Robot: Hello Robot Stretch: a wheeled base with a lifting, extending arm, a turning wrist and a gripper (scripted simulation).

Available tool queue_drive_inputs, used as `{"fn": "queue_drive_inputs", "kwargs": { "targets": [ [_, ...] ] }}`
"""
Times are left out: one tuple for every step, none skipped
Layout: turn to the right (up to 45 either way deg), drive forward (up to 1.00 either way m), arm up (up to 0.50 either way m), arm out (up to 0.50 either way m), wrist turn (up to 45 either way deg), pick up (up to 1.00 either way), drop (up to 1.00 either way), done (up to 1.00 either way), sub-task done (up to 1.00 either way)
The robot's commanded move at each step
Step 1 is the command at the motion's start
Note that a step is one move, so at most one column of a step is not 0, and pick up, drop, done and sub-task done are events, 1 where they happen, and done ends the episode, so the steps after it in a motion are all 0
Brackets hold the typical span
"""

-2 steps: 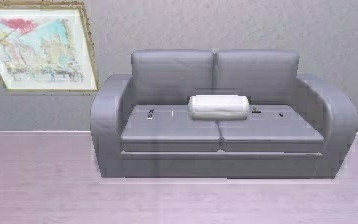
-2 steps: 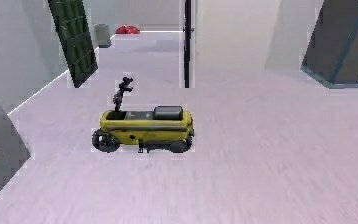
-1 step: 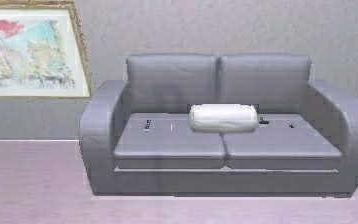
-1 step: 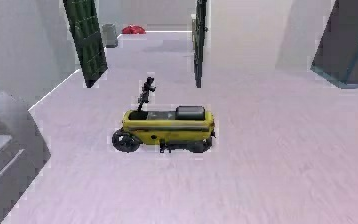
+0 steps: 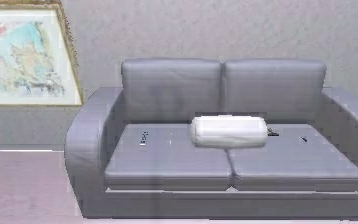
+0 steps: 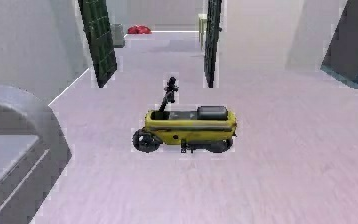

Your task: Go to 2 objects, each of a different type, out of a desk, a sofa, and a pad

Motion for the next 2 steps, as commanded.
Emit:
{"fn": "queue_drive_inputs", "kwargs": {
  "targets": [
    [45.0,0.0,0.0,0.0,0.0,0.0,0.0,0.0,0.0],
    [39.0,0.0,0.0,0.0,0.0,0.0,0.0,0.0,0.0]
  ]
}}
